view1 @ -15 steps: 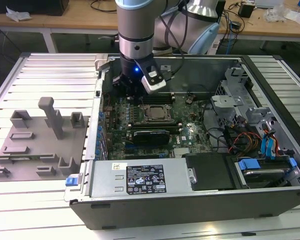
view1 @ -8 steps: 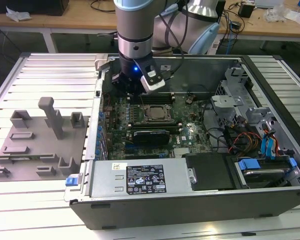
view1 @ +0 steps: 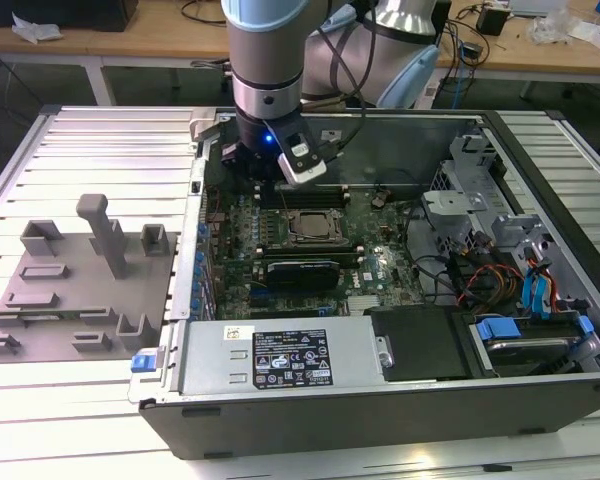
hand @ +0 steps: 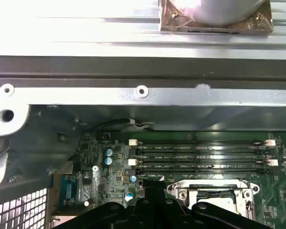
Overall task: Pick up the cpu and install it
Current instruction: 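Install the first cpu locking lever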
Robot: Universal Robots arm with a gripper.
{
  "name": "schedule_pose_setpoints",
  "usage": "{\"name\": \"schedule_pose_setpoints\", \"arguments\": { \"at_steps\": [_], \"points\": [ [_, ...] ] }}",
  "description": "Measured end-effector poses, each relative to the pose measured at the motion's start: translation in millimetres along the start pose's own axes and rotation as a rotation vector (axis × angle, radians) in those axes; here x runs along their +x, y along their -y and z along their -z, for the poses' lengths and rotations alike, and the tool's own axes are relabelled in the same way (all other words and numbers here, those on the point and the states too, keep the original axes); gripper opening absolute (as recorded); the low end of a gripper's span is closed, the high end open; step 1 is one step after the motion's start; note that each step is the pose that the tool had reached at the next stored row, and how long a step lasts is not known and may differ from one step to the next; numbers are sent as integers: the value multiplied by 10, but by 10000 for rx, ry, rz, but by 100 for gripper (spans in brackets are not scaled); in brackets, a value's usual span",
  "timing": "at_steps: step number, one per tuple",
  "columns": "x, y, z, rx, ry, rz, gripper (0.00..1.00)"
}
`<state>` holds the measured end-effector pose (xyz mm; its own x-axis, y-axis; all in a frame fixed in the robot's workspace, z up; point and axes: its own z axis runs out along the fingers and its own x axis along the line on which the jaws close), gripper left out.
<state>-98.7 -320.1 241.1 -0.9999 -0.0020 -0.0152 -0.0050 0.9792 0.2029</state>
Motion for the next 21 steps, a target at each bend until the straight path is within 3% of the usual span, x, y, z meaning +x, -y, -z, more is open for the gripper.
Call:
{"name": "schedule_pose_setpoints", "arguments": {
  "at_steps": [11, 15, 21],
  "points": [
    [-331, 2, -5, 1, -3, -19, 11],
    [-556, 4, -8, 1, -2, -36, 11],
    [-761, 6, -11, 1, 0, -54, 11]
  ]
}}
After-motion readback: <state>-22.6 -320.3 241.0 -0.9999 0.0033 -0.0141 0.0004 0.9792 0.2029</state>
